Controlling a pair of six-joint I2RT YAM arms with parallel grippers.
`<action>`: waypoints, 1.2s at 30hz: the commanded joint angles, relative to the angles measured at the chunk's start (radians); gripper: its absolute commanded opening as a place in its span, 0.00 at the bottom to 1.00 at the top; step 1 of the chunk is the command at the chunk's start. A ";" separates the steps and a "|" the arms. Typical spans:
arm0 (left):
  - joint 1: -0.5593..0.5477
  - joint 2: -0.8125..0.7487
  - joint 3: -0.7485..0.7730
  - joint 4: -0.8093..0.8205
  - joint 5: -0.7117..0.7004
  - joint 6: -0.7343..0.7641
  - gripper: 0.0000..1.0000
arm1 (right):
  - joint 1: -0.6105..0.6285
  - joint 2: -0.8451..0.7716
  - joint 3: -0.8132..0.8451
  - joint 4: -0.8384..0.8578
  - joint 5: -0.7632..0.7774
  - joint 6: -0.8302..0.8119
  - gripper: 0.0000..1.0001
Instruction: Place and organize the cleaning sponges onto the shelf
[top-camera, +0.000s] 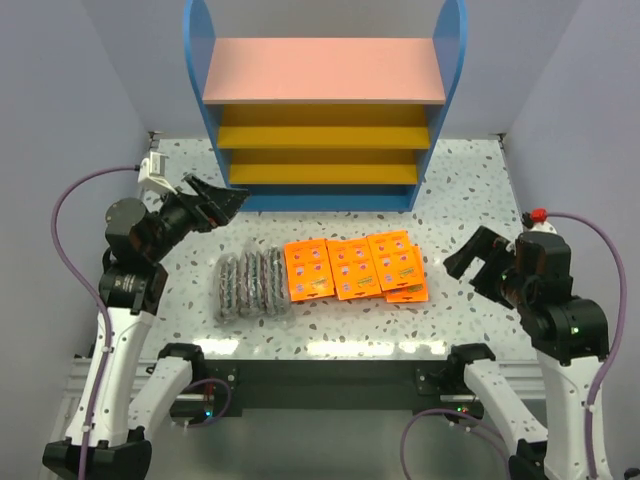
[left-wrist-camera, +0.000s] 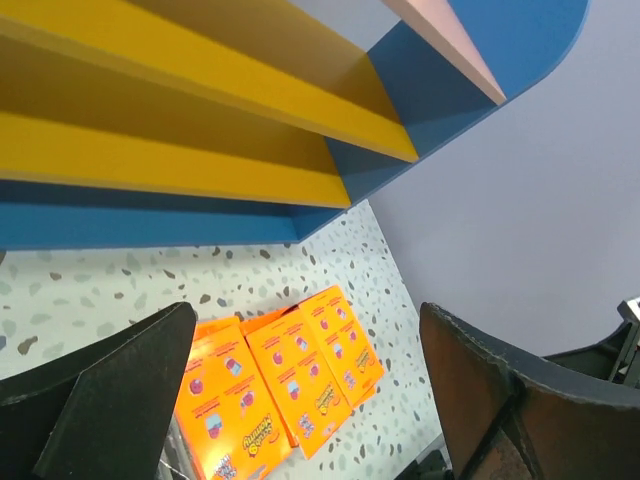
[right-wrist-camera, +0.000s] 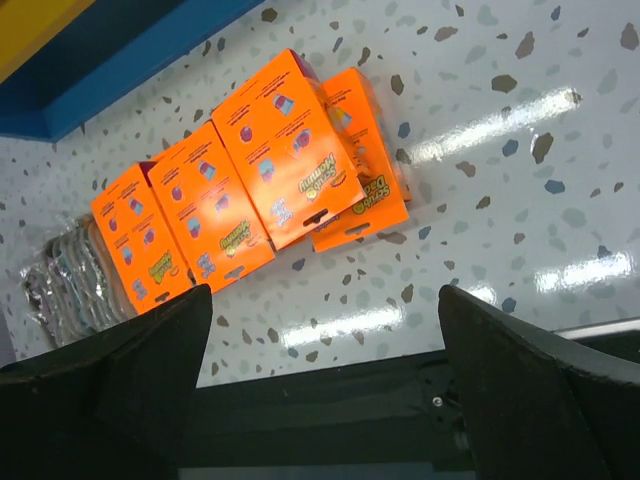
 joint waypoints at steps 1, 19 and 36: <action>-0.007 -0.005 0.000 -0.018 0.043 -0.031 1.00 | -0.003 -0.026 0.031 -0.105 -0.069 0.024 0.99; -0.025 -0.143 -0.030 -0.253 -0.003 -0.013 1.00 | -0.002 -0.267 -0.473 0.100 -0.465 0.288 0.90; -0.025 -0.161 -0.054 -0.316 -0.028 0.015 1.00 | -0.002 -0.205 -0.884 0.827 -0.434 0.567 0.73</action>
